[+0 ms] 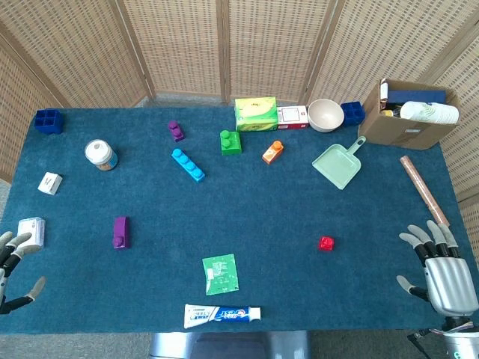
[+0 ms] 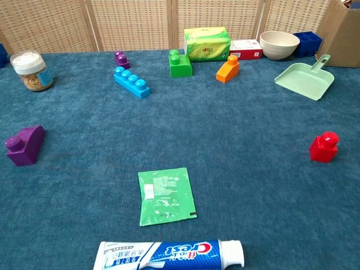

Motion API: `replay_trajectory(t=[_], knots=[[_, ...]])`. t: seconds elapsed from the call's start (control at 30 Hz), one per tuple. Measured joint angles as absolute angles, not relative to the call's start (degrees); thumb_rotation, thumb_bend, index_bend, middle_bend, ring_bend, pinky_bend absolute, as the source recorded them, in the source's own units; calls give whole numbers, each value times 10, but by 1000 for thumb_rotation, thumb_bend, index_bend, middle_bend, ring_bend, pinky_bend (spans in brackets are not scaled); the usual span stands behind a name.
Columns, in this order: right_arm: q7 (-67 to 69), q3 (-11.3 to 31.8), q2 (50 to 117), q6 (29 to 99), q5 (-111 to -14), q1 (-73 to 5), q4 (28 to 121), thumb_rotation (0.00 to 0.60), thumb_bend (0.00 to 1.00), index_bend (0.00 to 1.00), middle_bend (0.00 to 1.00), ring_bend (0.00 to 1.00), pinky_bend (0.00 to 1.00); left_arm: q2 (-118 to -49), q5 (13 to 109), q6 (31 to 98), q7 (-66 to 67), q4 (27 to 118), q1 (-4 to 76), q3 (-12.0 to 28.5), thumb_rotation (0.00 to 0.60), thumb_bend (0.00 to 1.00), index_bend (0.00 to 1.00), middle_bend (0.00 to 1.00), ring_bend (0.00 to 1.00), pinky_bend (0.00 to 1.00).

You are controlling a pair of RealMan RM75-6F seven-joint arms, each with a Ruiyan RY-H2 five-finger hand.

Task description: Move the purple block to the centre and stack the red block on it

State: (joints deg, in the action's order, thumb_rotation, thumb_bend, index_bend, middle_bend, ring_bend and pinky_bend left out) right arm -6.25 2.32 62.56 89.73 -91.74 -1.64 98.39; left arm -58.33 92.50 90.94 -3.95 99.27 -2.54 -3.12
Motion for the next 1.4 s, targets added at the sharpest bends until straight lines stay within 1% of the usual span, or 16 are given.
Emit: replay_trajectory(t=[0.3,0.57,0.83,1.0,1.07,1.23,1.4], knots=[[-69,23,627,894,-920,-19,989,600,55,252,199,9,70,-587,929,905,-46,985,-22,-32,545,379,271,179,93,0],[-60,24,622,907,-923,-14,989,600,54,252,198,9,70,-570,967,910,-57,971,-8,-31,553,380,296,197,105,0],[-50,25,621,910,-921,-11,984,600,55,252,199,9,70,-531,998,872,-59,953,27,-37,549,380,295,192,96,0],[-45,26,618,913,-919,-9,981,600,53,252,199,9,70,-521,1010,846,-79,932,49,-40,566,380,284,186,88,0],[-45,26,617,914,-920,-9,982,600,53,252,199,8,69,-519,1012,834,-87,917,58,-41,583,380,266,175,75,0],[-50,27,615,915,-920,-9,986,600,54,252,199,9,70,-522,1018,799,-103,868,85,-43,587,381,239,156,57,0],[-56,28,616,912,-917,-9,989,600,55,252,198,9,70,-540,1023,775,-86,815,106,-43,589,380,224,141,48,0]])
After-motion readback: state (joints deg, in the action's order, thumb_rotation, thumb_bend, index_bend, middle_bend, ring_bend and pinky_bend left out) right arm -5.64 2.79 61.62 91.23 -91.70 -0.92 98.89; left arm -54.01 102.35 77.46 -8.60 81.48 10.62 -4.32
